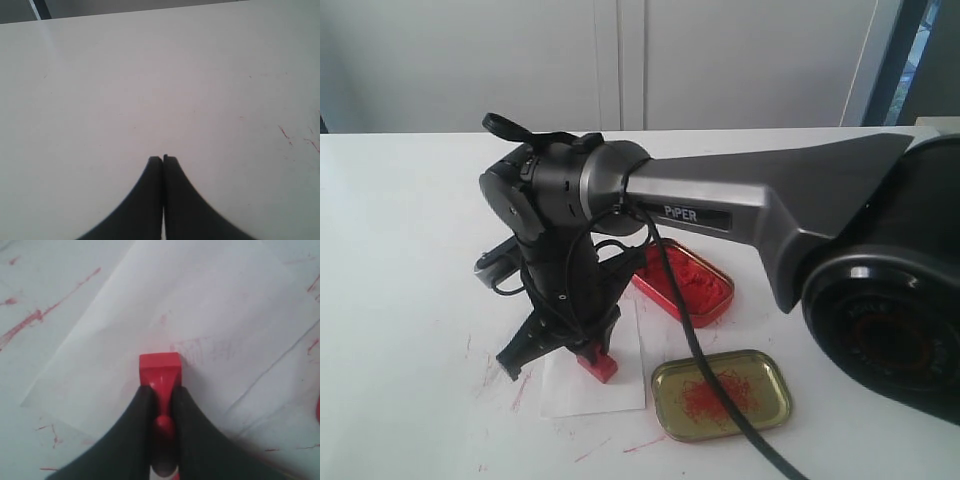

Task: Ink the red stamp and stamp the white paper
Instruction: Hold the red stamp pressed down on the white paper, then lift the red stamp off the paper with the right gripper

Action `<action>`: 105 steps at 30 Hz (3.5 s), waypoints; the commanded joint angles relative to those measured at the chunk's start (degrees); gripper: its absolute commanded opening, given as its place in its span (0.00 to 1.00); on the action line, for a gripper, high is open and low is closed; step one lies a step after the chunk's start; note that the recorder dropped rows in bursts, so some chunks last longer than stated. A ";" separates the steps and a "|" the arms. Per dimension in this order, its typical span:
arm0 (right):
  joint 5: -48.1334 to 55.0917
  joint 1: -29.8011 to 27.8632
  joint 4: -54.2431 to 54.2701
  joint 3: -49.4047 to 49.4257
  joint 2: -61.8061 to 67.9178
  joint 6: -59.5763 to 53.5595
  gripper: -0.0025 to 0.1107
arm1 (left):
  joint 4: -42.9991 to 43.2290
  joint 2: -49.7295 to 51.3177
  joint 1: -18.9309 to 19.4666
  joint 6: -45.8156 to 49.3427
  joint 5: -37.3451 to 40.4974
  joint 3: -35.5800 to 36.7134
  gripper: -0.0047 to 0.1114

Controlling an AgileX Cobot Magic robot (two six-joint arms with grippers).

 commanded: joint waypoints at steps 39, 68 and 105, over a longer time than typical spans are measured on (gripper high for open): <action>0.28 -0.01 -2.08 0.16 -2.95 -0.54 0.02 | -0.42 -0.22 -0.32 0.00 -0.15 0.24 0.04; 0.28 -0.01 -0.36 0.16 -4.96 1.41 0.02 | -0.42 -0.22 -0.32 0.00 -0.15 0.24 0.04; -35.66 -0.01 0.23 28.73 -17.04 7.73 0.02 | -0.42 -0.22 -0.31 0.00 -0.05 0.24 0.04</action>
